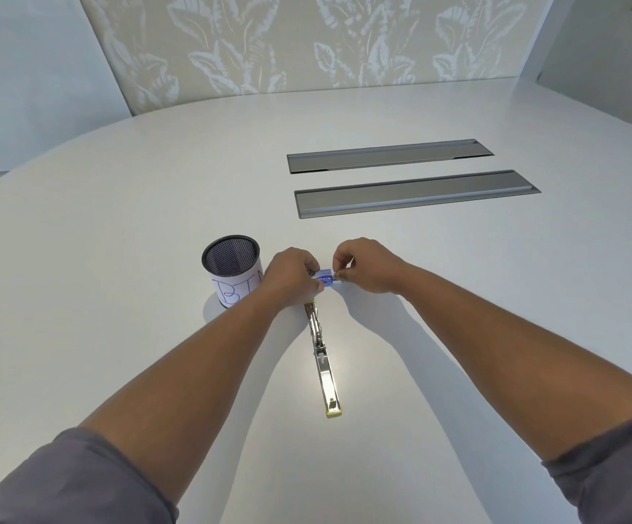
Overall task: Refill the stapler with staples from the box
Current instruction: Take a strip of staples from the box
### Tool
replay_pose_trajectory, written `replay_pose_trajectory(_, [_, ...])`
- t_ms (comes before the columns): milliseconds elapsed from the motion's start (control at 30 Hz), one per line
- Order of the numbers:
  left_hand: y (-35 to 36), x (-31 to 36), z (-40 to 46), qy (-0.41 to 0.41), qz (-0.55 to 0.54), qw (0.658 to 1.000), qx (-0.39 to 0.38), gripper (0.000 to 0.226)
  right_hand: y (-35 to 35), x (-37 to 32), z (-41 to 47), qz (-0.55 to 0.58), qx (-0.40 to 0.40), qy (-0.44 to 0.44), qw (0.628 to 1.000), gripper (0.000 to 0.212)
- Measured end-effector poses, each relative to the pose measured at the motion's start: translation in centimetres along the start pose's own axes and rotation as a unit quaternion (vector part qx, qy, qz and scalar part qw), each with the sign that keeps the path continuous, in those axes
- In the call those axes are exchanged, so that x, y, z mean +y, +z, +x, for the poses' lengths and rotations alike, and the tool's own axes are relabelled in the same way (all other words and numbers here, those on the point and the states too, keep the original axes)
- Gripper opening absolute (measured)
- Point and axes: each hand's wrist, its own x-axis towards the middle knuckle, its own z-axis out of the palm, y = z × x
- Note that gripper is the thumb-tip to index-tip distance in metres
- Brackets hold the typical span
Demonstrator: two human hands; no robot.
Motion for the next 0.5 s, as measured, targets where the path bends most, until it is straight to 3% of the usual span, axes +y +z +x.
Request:
replay_pose_trajectory(233, [0.1, -0.1, 0.1, 0.004, 0.008, 1.0, 0.002, 0.025, -0.4, 0.4, -0.6, 0.219, 0.077, 0.054, 0.971, 0.013])
replay_pose_trajectory(367, [0.1, -0.2, 0.2, 0.002, 0.004, 1.0, 0.003, 0.025, -0.6, 0.4, -1.8, 0.276, -0.035, 0.068, 0.958, 0.012])
replay_pose_trajectory(500, [0.2, -0.2, 0.2, 0.008, 0.005, 1.0, 0.003, 0.025, 0.5, 0.1, -2.6, 0.191, -0.102, 0.076, 0.973, 0.006])
